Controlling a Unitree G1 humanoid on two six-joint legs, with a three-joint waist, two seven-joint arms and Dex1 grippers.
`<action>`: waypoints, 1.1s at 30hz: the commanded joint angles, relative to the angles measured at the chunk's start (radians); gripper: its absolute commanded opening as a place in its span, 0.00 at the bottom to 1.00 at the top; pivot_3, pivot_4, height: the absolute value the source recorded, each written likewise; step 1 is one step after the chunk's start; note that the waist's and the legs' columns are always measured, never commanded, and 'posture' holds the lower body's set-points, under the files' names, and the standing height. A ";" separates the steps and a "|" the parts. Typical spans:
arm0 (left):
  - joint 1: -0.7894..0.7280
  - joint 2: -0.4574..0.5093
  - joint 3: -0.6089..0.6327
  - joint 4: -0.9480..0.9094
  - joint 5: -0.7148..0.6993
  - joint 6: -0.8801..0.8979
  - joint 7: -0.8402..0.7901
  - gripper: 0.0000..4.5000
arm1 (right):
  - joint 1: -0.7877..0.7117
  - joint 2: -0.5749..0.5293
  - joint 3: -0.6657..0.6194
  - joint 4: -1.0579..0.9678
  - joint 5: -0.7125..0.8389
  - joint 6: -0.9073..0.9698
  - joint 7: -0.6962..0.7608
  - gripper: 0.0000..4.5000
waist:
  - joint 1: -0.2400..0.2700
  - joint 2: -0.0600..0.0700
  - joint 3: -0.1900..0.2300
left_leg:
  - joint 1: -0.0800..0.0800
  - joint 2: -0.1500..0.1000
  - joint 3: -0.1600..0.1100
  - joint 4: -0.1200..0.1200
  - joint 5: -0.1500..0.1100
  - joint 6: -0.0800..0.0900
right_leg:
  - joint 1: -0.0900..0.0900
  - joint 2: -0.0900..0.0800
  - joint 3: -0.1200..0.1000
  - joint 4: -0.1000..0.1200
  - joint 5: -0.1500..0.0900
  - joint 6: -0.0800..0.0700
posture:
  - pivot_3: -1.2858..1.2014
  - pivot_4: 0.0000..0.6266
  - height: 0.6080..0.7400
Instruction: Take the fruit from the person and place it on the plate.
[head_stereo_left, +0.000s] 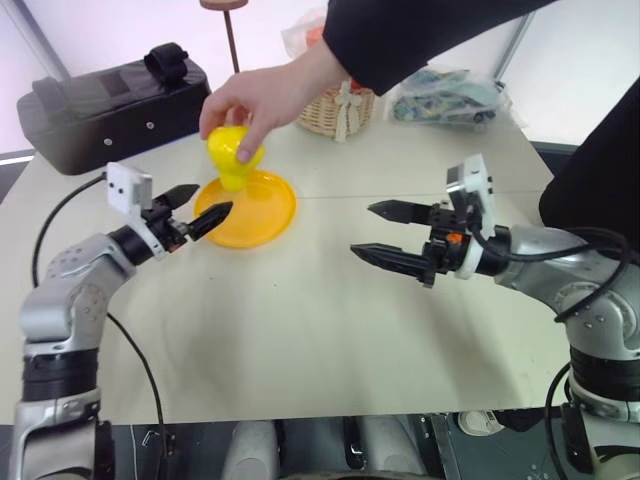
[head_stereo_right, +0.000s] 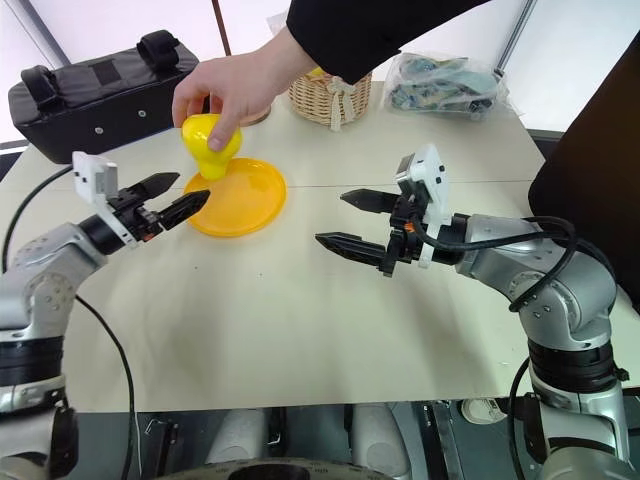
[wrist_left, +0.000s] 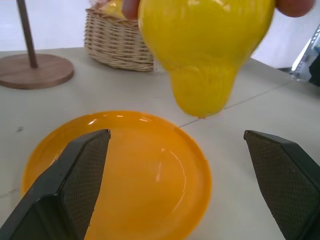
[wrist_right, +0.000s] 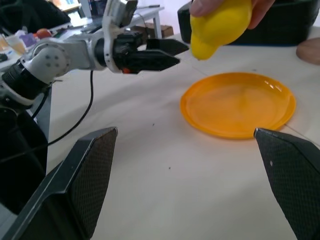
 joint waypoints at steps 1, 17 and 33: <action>-0.068 -0.020 -0.016 0.047 0.031 -0.060 -0.022 1.00 | -0.001 0.013 -0.008 -0.052 0.010 -0.018 -0.028 0.99 | 0.000 0.000 0.000 | 0.000 0.000 0.000 0.000 0.000 0.000 | 0.000 0.000 0.000 0.000 0.000 0.000 | 0.52 0.24 1.00; -0.149 -0.085 -0.051 0.121 0.072 -0.114 -0.050 0.25 | 0.042 0.024 -0.015 -0.093 0.015 -0.026 -0.097 1.00 | 0.000 0.000 0.000 | 0.000 0.000 0.000 0.000 0.000 0.000 | 0.000 0.000 0.000 0.000 0.001 0.001 | 0.52 0.24 1.00; -0.163 -0.068 -0.138 0.286 0.281 -0.085 0.059 0.25 | 0.058 0.002 0.044 -0.086 -0.058 -0.057 -0.069 1.00 | 0.001 0.000 0.000 | 0.000 0.000 0.000 0.000 0.000 0.000 | 0.000 0.000 0.000 0.000 0.001 0.001 | 0.52 0.24 1.00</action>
